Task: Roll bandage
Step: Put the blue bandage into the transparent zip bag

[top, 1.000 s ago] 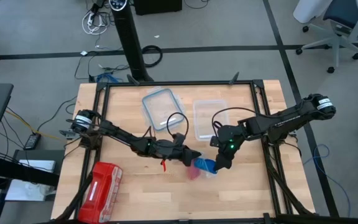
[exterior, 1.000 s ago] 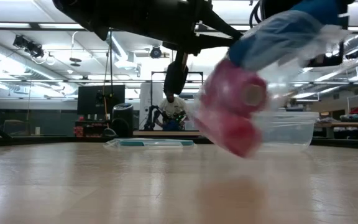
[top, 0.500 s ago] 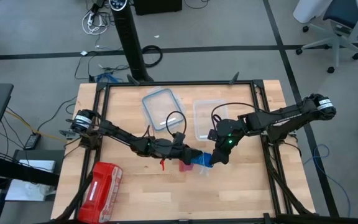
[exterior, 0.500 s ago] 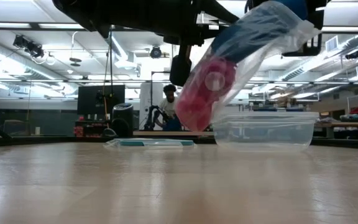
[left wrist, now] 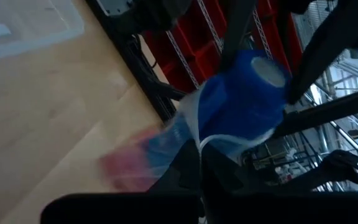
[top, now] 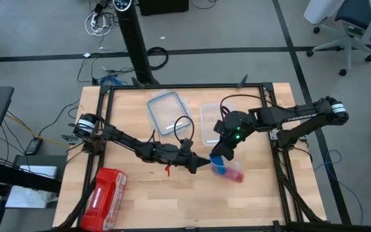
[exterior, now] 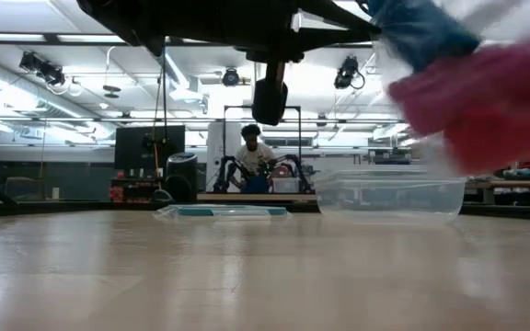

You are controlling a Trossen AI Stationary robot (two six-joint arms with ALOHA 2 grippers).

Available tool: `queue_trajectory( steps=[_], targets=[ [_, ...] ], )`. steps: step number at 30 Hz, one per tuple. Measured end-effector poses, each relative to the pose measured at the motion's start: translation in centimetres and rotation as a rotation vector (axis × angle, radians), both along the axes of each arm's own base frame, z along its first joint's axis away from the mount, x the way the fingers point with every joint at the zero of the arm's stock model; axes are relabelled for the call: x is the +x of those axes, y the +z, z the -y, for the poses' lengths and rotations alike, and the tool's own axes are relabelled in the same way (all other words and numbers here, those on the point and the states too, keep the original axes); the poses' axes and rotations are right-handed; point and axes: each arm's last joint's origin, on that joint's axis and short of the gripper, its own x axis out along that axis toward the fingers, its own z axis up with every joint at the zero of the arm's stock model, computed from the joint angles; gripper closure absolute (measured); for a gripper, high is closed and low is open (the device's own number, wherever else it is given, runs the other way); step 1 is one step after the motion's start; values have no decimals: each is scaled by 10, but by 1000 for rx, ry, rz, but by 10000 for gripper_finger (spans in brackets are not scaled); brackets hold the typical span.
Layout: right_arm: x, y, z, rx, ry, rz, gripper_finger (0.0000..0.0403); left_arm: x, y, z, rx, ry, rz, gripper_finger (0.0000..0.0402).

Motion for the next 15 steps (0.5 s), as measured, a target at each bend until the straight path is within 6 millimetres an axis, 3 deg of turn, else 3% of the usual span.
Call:
queue_trajectory(
  steps=[6, 15],
  targets=[
    [-7, -8, 0, -2, 43, -102, 253, 1, 1, -1, -1, 26, 19, 398],
    [-8, -7, 2, -59, -1, -88, 257, 1, 3, -1, 4, 29, 34, 398]
  ],
)
